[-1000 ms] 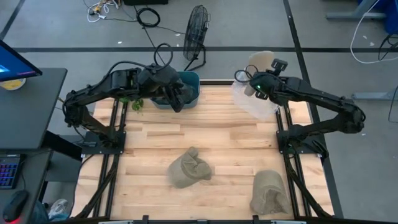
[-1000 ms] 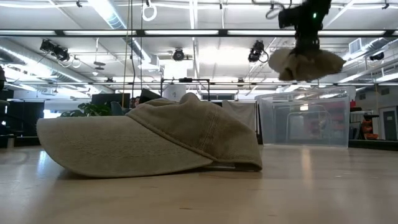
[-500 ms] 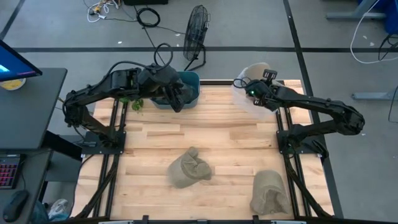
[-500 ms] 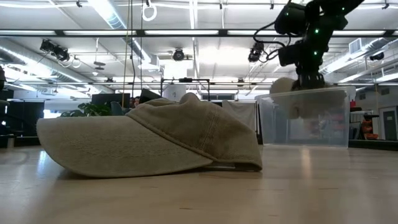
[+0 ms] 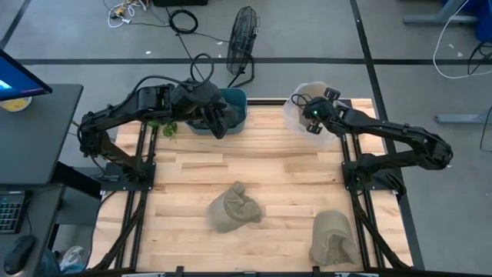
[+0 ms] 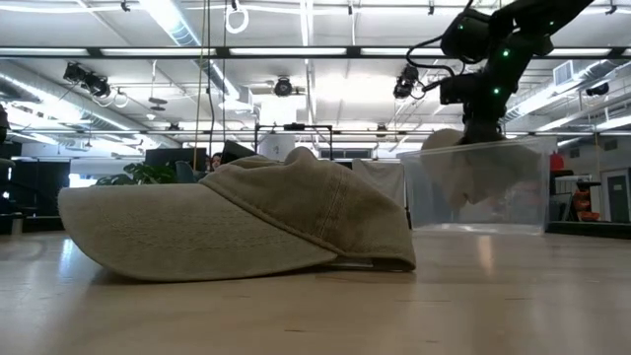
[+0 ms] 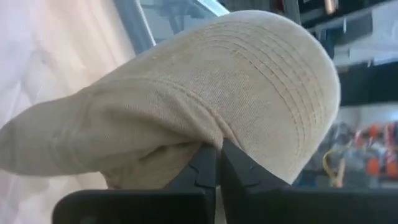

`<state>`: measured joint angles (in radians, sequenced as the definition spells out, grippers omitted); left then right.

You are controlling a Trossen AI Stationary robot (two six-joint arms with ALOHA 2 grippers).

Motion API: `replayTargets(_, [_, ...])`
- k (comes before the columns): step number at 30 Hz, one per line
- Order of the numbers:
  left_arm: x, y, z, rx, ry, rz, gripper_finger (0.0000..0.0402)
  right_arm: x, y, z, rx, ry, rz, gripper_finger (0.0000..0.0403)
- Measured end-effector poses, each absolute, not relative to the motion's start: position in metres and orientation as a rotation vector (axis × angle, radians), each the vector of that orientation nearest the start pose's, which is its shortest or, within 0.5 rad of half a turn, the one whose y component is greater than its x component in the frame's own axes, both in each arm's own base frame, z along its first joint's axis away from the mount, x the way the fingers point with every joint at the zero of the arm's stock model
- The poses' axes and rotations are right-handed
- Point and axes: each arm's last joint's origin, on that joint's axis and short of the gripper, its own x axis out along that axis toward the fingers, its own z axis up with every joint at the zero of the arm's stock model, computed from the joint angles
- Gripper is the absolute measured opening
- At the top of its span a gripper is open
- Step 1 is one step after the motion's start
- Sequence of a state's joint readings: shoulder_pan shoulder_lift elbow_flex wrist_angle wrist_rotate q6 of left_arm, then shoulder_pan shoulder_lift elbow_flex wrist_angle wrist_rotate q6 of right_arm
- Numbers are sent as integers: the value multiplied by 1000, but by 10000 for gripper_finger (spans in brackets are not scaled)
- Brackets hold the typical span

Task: Pick & Place hat
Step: Put the top brown cap into the transparent bin, then put the left brown cap into the transparent bin

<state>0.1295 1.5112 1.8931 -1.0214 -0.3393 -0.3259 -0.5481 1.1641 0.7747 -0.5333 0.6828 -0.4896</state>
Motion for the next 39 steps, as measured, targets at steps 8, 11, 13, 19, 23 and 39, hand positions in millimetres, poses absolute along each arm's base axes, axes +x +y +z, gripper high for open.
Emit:
replayTargets(8, [282, 46, 457, -241, 561, 552, 142, 170, -140, 234, -310, 1199, -907, 8])
replayTargets(11, [282, 46, 457, -241, 562, 552, 142, 167, -141, 229, -269, 1223, -894, 17])
replayTargets(13, [282, 46, 457, -241, 562, 552, 142, 164, -142, 227, -232, 1233, -899, 30])
replayTargets(19, [282, 46, 457, -241, 562, 552, 142, 159, -144, 226, -133, 1213, -920, 92])
replayTargets(23, [282, 47, 457, -242, 562, 554, 142, 160, -144, 226, -134, 1211, -919, 139])
replayTargets(39, [295, 2, 407, -340, 820, 194, 142, 200, -93, 329, -12, 943, -546, 196])
